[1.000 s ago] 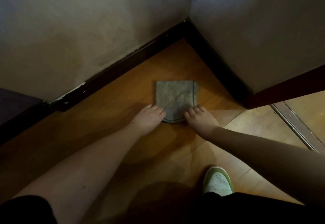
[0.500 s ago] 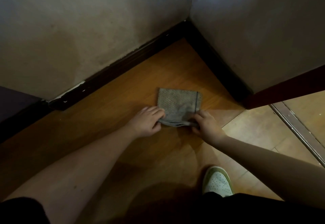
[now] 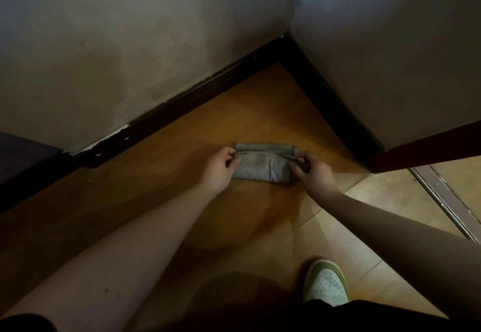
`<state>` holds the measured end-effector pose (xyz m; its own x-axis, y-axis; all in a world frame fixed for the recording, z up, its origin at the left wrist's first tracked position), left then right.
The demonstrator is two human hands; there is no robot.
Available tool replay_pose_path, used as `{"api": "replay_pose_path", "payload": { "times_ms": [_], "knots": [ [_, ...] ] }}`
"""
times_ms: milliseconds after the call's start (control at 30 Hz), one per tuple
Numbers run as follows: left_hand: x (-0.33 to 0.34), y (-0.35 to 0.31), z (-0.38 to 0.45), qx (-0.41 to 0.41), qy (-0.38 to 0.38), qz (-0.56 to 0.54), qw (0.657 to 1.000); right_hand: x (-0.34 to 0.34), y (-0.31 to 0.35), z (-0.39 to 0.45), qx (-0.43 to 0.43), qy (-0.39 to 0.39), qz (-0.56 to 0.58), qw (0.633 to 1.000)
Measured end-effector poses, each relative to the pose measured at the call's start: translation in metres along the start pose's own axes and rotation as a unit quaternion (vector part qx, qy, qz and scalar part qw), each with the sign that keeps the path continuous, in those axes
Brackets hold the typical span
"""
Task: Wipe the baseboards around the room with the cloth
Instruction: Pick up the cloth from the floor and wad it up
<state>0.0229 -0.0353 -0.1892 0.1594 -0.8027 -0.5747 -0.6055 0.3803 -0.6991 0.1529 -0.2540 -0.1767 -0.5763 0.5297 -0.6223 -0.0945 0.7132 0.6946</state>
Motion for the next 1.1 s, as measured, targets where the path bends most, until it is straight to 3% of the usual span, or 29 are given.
{"api": "replay_pose_path", "payload": {
  "times_ms": [600, 767, 1000, 1100],
  "knots": [
    [0.005, -0.006, 0.024, -0.121, -0.112, 0.031, 0.986, 0.004, -0.006, 0.042, 0.046, -0.037, -0.094, 0.994],
    [0.004, -0.006, 0.031, -0.113, -0.056, 0.073, 0.989, -0.004, 0.005, 0.048, 0.036, 0.025, -0.151, 0.988],
    [-0.004, -0.012, 0.026, -0.031, -0.007, -0.06, 0.998, -0.012, 0.006, 0.031, 0.035, 0.052, -0.029, 0.998],
    [-0.01, -0.026, 0.03, -0.007, 0.018, -0.114, 0.993, -0.01, 0.003, 0.026, 0.036, 0.122, 0.014, 0.992]
  ]
}}
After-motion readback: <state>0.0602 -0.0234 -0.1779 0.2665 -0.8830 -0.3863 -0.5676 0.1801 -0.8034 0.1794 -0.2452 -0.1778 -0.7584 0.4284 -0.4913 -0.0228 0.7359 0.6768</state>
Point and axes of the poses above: each hand's wrist, its own z-axis towards the middle knuckle, its own x-axis out of the palm, y = z × x, the point moved 5 cm from there along z, towards the middle knuckle, and after that the axes turned 3 degrees about z, right-handed, at the moved point
